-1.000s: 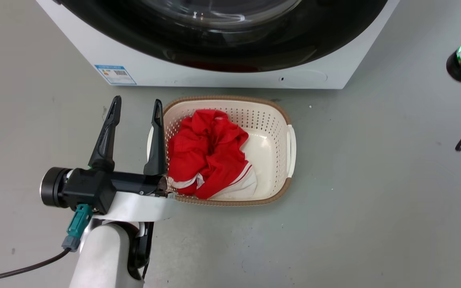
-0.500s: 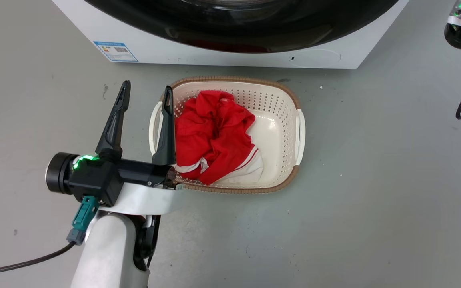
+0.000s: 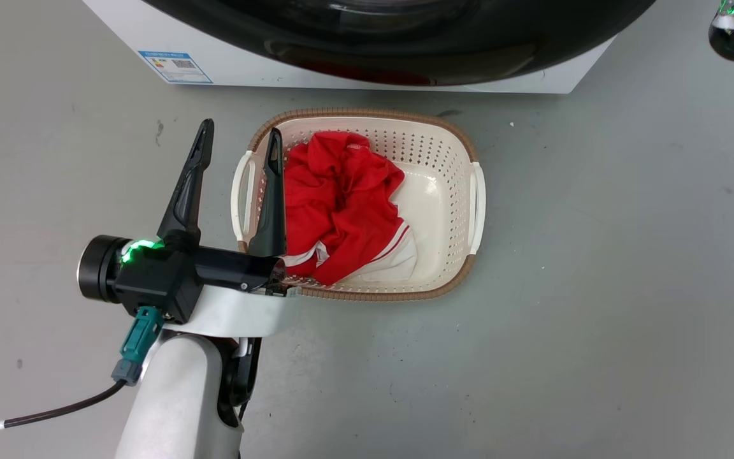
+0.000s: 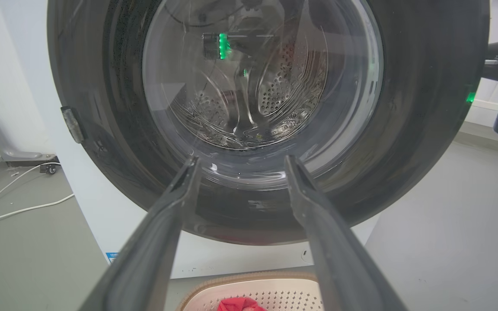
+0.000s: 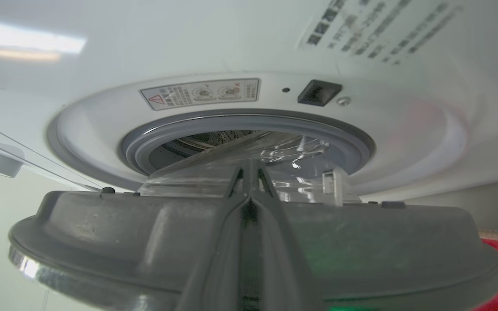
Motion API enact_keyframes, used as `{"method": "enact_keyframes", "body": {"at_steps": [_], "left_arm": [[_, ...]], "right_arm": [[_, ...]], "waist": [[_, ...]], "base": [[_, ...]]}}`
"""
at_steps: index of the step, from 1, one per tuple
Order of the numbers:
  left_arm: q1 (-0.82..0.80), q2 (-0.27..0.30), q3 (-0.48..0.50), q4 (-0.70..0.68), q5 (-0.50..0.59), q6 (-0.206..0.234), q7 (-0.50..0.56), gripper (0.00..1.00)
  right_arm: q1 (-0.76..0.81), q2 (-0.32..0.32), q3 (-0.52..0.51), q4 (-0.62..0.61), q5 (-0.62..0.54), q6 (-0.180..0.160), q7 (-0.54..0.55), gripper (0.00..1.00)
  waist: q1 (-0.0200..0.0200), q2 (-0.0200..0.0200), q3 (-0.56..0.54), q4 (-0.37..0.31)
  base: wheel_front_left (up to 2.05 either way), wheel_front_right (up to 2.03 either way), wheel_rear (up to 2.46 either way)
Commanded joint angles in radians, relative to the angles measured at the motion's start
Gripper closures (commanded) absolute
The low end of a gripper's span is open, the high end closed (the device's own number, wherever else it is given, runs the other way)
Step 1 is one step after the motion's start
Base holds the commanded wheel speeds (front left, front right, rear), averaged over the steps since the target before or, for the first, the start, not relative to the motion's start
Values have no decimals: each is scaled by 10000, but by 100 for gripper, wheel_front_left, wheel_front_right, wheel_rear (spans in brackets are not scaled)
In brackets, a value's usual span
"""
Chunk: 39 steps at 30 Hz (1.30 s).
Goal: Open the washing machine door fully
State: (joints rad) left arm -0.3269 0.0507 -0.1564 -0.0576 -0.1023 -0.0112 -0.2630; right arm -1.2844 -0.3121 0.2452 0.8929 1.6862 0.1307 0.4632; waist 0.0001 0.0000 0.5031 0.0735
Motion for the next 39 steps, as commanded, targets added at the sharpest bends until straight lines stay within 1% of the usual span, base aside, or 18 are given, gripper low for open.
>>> {"method": "enact_keyframes", "body": {"at_steps": [1, 9, 17, 26, 28, 34, 39], "left_arm": [[-98, -6, 4, 39, -30, 15, -26, 0], [91, -6, 145, 128, 47, -44, -26, 0], [427, -8, 235, 359, 109, -137, -26, 0], [898, -7, 364, 561, 23, -225, -26, 0], [956, -8, 367, 569, 18, -226, -26, 0], [1242, -7, 296, 688, -119, -277, -26, 0], [1466, -8, 153, 780, -246, -270, -26, 0]], "right_arm": [[272, 214, 91, -179, 135, 0, 296, 100], [1153, 182, 61, -940, 503, 0, 1394, 100], [2558, 342, 180, -1926, 775, 0, 2342, 100], [4270, 840, 528, -2903, 665, 0, 2635, 100], [4432, 898, 575, -3013, 625, 0, 2620, 100], [5336, 1187, 788, -3683, 615, 0, 2730, 100], [6050, 1342, 1143, -4369, 353, 0, 2727, 100]], "waist": [[-1, 0, -65, -32], [-1, 0, -520, -268], [-1, 0, -1292, -452], [-1, 0, -2193, -552], [-1, 0, -2270, -552], [-1, 0, -2666, -455], [-1, 0, -2930, -354]], "base": [[0, 0, 0], [0, 0, 0], [0, 0, 0], [0, 0, 0], [0, 0, 0], [0, 0, 0], [0, 0, 0]]}}
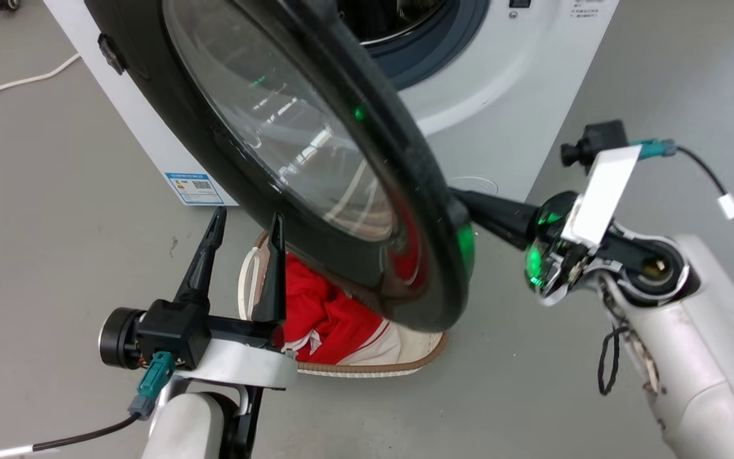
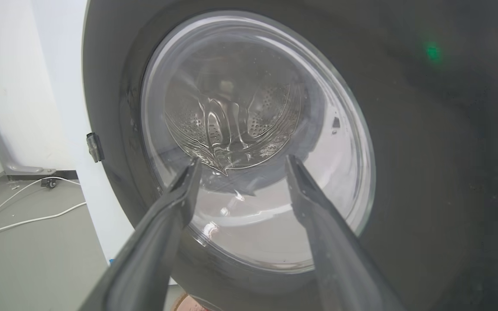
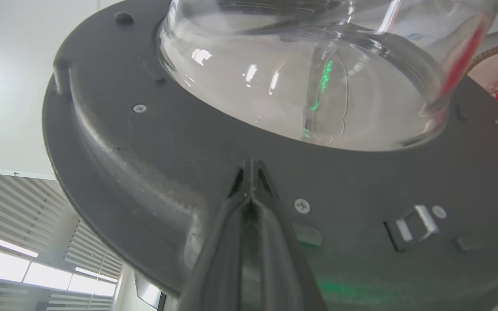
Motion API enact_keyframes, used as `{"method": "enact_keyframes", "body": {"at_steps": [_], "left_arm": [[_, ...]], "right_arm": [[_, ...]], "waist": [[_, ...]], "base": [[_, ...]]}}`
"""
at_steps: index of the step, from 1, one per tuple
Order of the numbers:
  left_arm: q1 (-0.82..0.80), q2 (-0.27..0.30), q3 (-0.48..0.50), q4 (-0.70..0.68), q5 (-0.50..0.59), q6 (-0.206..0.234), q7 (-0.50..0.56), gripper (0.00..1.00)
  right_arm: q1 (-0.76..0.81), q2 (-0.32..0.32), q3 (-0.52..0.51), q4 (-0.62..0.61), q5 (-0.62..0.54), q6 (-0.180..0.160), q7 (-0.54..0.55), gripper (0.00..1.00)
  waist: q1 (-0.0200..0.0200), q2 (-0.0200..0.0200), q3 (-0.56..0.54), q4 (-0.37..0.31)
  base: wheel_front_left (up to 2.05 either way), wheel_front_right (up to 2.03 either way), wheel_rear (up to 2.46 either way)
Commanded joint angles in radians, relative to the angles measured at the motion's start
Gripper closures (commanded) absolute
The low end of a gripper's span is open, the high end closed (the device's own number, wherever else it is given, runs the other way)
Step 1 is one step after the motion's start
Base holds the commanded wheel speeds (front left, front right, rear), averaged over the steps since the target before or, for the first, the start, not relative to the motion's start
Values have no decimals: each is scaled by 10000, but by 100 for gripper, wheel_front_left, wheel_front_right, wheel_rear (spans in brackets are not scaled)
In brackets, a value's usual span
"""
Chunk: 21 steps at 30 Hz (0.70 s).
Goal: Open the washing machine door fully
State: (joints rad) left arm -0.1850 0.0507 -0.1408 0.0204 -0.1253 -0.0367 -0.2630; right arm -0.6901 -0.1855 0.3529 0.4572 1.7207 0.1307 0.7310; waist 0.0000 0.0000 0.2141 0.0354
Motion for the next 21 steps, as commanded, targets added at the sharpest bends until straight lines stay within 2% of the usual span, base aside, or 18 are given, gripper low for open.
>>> {"method": "enact_keyframes", "body": {"at_steps": [1, 15, 20, 21], "left_arm": [[101, -8, -12, 6, -37, 6, -26, 0], [377, -7, -8, 73, -153, 91, -26, 0], [435, -8, 78, 76, -116, 107, -26, 0], [436, -7, 114, 79, -117, 127, -26, 0]], "right_arm": [[276, 173, 76, -106, 62, 0, 45, 100], [1928, 544, 732, -1627, -568, 0, -402, 100], [2348, 545, 227, -1848, -1315, 0, -1939, 100], [2451, 520, -5, -1965, -1617, 0, -2625, 100]], "waist": [[0, 0, -98, 41], [0, 0, -385, 55], [0, 0, -422, -39], [0, 0, -414, -75]], "base": [[0, 0, 0], [0, 0, 0], [0, 0, 0], [0, 0, 0]]}}
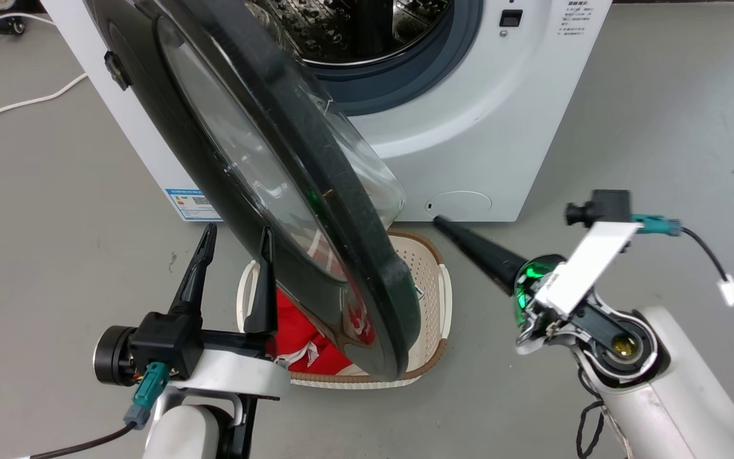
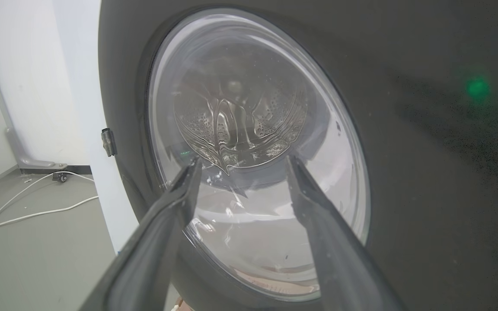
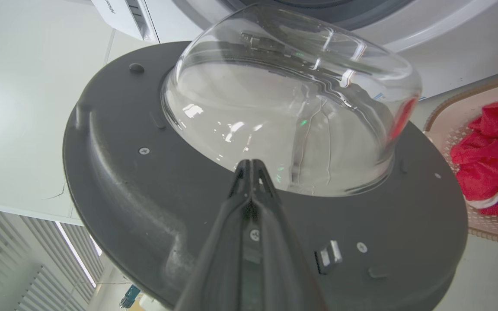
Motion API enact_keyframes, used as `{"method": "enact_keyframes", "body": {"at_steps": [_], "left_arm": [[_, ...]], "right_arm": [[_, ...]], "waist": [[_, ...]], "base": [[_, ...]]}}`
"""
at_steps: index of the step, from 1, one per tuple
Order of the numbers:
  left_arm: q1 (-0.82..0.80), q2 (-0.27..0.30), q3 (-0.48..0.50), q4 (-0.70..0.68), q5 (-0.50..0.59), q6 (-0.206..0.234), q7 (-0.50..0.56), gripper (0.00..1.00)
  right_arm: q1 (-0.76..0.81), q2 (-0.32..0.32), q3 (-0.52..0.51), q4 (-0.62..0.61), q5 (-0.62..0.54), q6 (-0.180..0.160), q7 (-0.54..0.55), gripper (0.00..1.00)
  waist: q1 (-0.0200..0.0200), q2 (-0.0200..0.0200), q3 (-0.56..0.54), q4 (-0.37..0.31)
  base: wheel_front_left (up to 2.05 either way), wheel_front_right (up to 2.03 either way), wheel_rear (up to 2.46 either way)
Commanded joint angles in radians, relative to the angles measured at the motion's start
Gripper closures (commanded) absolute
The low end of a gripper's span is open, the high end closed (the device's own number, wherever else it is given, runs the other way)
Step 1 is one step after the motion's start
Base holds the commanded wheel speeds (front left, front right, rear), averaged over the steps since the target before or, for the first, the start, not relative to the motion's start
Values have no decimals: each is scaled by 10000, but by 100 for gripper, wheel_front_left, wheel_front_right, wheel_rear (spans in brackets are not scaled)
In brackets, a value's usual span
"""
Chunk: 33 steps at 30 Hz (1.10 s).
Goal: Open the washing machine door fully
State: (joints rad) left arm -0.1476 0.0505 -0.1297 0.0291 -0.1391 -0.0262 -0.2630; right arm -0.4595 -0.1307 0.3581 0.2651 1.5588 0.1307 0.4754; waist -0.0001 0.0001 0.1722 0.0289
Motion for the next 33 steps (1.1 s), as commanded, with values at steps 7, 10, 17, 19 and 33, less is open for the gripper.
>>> {"method": "enact_keyframes", "body": {"at_steps": [7, 10, 17, 19, 33], "left_arm": [[138, -7, 191, 70, 3, 69, -26, 0], [223, -3, 288, 133, -14, 68, -26, 0], [441, -5, 451, 238, 20, 40, -26, 0], [508, -3, 492, 255, 34, 34, -26, 0], [622, -4, 465, 437, 5, -29, -26, 0]], "right_arm": [[875, -180, -1223, -564, -521, 0, -2265, 100], [1409, -339, -1728, -862, -661, 0, -3030, 100], [2920, -393, -2732, -1676, -818, 0, -4602, 100], [3334, -491, -2885, -1846, -1115, 0, -4978, 100], [4155, -533, -3232, -2397, -3756, 0, -6837, 0]], "waist": [[1, -1, -102, -115], [1, -1, -221, -148], [1, -1, -476, -251], [1, -1, -521, -301], [1, -1, -741, -435]], "base": [[0, 0, 0], [0, 0, 0], [0, 0, 0], [0, 0, 0], [0, 0, 0]]}}
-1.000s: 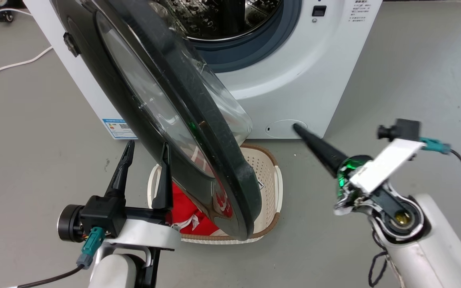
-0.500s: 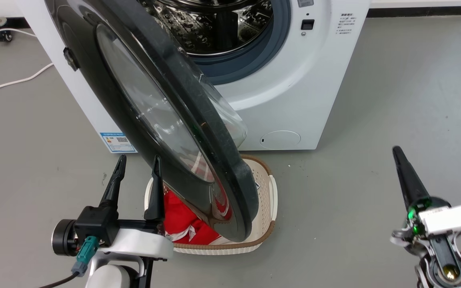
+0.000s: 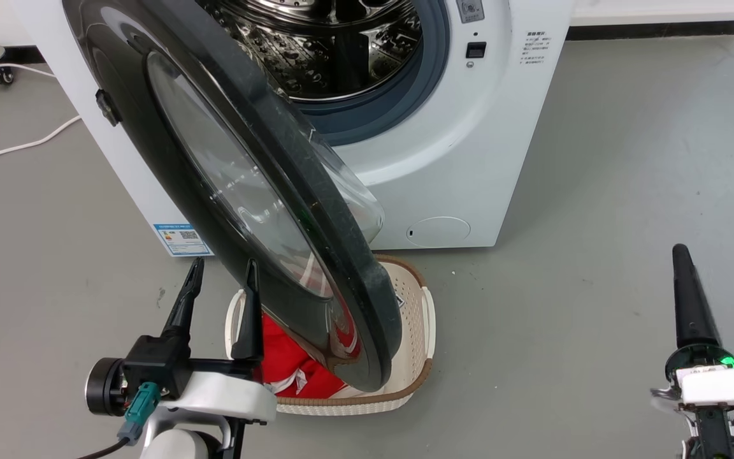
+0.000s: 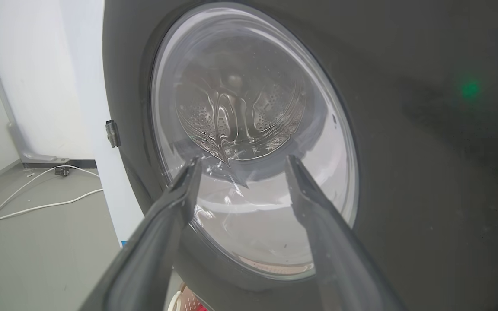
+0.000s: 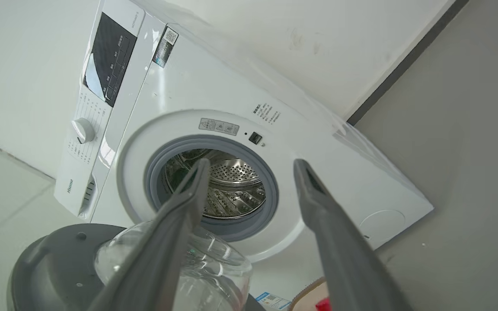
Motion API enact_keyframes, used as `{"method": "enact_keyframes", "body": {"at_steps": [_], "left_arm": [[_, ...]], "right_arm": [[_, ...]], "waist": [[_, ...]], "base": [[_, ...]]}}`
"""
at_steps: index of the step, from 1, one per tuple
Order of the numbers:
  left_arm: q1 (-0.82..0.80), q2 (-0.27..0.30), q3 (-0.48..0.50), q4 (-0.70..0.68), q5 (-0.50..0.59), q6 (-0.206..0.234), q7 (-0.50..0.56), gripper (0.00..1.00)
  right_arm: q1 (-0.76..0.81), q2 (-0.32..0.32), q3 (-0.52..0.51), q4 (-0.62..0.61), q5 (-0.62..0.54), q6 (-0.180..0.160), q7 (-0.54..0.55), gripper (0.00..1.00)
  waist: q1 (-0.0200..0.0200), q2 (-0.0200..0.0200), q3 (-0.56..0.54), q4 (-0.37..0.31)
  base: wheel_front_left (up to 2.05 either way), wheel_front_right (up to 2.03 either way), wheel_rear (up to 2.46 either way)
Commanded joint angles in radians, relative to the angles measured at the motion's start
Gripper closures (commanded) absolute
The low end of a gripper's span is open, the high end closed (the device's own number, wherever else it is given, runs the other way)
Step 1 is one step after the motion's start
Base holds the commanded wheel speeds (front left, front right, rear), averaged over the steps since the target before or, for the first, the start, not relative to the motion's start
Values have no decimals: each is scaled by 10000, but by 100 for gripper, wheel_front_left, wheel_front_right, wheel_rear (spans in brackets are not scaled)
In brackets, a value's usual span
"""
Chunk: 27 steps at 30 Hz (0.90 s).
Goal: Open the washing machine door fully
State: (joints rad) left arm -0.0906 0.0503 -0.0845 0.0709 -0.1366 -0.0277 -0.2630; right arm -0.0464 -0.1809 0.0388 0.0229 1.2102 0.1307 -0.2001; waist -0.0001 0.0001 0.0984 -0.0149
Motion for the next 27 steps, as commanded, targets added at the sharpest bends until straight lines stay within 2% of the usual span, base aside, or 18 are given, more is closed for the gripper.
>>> {"method": "enact_keyframes", "body": {"at_steps": [1, 8, 9, 12, 15, 21, 27], "left_arm": [[49, -3, 6, 15, -45, 1, -26, 0], [-15, 0, 88, -34, -9, 40, -26, 0], [-15, 0, 88, -34, -9, 40, -26, 0], [-32, -2, 150, -50, 17, 19, -26, 0], [-35, -2, 183, -68, 44, 11, -26, 0], [40, -3, 226, -52, 93, -23, -26, 0], [110, -3, 252, -23, 111, -50, -26, 0]], "right_arm": [[1, -131, -148, 95, -873, 0, -227, 0], [-172, 251, -1299, -307, -5592, 0, -611, 0], [-172, 251, -1299, -307, -5592, 0, -611, 0], [54, 497, -1574, -795, -7539, -1, -627, 0], [330, 717, -1562, -1234, -9020, -1, -468, 0], [1057, 1070, -1094, -1739, -10458, -3, 23, 0], [1392, 1267, -980, -1537, -10712, -3, -23, 0]], "waist": [[1, -1, 4, 5], [1, -1, 22, -14], [1, -1, 22, -14], [1, -1, 12, -29], [1, -1, -9, -43], [1, -1, -95, -55], [1, -1, -123, -89]], "base": [[0, 0, 0], [0, 0, 0], [0, 0, 0], [0, 0, 0], [0, 0, 0], [0, 0, 0], [0, 0, 0]]}}
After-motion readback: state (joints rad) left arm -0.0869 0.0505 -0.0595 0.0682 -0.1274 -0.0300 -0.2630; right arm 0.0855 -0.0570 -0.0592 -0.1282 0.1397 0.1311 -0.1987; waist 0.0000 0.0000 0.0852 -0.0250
